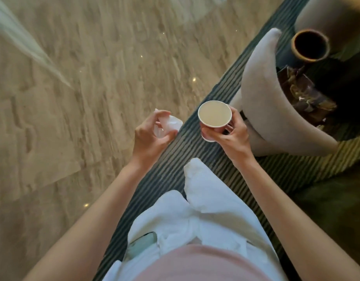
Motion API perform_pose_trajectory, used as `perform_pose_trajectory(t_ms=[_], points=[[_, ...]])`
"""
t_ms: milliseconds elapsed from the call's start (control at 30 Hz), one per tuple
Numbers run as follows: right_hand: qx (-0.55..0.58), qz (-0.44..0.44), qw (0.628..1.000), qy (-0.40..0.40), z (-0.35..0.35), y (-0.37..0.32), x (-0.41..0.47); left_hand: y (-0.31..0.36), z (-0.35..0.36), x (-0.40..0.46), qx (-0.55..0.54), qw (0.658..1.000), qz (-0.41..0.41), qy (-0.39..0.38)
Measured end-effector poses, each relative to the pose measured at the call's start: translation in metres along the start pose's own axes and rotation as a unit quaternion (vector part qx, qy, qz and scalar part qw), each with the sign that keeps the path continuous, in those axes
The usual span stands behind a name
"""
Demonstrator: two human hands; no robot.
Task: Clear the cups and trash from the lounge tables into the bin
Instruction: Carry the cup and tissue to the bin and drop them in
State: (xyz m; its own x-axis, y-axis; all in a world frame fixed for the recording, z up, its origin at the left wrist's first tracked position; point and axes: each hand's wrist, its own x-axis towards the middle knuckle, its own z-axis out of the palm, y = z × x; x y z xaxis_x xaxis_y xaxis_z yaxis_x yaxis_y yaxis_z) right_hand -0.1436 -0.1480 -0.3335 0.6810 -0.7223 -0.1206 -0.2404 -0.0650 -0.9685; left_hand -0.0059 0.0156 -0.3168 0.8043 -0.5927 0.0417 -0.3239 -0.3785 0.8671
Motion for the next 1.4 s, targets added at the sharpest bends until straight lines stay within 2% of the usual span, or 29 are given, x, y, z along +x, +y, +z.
perform_pose_trajectory(t_ms=[333, 500, 733, 967, 1100, 1267, 1400], points=[[0.003, 0.021, 0.998, 0.061, -0.023, -0.019, 0.219, 0.031, 0.056, 0.246, -0.012, 0.998, 0.044, -0.043], [0.01, 0.035, 0.994, 0.099, -0.027, -0.018, 0.346, 0.032, 0.086, 0.39, 0.002, 0.993, 0.094, -0.077], [0.043, 0.089, 0.975, 0.199, -0.053, -0.019, 0.472, 0.05, 0.145, 0.572, 0.019, 0.971, 0.142, -0.191], [0.092, 0.133, 0.944, 0.286, -0.11, 0.006, 0.586, 0.085, 0.257, 0.7, 0.06, 0.935, 0.182, -0.299], [0.109, 0.138, 0.931, 0.319, -0.168, 0.013, 0.661, 0.129, 0.334, 0.774, 0.074, 0.915, 0.198, -0.344], [0.108, 0.149, 0.899, 0.397, -0.251, 0.013, 0.729, 0.189, 0.434, 0.854, 0.075, 0.887, 0.244, -0.386], [0.081, 0.16, 0.866, 0.466, -0.305, 0.022, 0.77, 0.226, 0.511, 0.896, 0.069, 0.85, 0.282, -0.44]])
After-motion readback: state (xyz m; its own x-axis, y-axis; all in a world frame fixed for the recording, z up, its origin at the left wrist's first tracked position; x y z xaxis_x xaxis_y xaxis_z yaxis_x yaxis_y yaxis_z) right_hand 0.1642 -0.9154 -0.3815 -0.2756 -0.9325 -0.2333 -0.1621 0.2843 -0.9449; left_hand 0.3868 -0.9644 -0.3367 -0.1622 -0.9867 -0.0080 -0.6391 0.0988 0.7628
